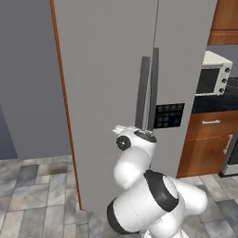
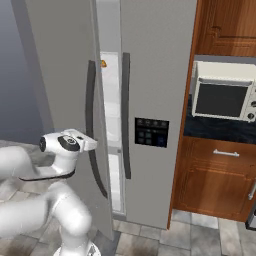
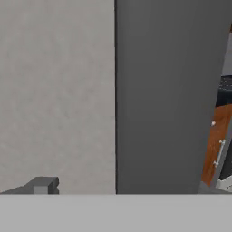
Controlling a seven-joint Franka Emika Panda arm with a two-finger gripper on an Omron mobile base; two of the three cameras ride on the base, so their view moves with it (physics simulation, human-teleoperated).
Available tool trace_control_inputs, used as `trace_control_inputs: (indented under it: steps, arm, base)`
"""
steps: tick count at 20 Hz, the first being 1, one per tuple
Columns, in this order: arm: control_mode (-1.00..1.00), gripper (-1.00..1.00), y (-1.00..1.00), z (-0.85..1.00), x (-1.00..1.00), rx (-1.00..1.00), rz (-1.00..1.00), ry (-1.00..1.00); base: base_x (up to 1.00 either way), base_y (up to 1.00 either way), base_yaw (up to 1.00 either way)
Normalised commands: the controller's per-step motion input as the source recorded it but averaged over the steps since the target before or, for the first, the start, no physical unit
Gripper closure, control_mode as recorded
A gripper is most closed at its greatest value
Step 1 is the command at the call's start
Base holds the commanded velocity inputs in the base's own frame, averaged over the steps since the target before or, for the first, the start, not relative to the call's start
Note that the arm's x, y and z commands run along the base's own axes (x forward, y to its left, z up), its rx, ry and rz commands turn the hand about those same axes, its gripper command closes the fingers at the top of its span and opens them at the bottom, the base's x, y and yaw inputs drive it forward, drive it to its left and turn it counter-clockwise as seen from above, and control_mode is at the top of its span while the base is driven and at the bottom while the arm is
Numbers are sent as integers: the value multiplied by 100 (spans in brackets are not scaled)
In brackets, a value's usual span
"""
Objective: There's a chicken drumstick in the fridge that needs to be moved to the freezer for freezing. Pick up the chicken drumstick from the fridge, place it on any shelf in the freezer, and close the fridge and freezer doors when done.
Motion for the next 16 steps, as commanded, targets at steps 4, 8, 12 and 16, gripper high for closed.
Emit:
trace_control_inputs:
  steps: [4, 8, 12, 16]
  arm:
    - [-100, -100, -6, 0, 48, 0, 8, 0]
    - [-100, -100, 0, 0, 62, 0, 5, 0]
    - [-100, -100, 0, 0, 60, 0, 5, 0]
    - [-100, -100, 0, 0, 61, 0, 4, 0]
  base:
    - [0, 0, 0]
    - [0, 0, 0]
    - [0, 0, 0]
    - [0, 0, 0]
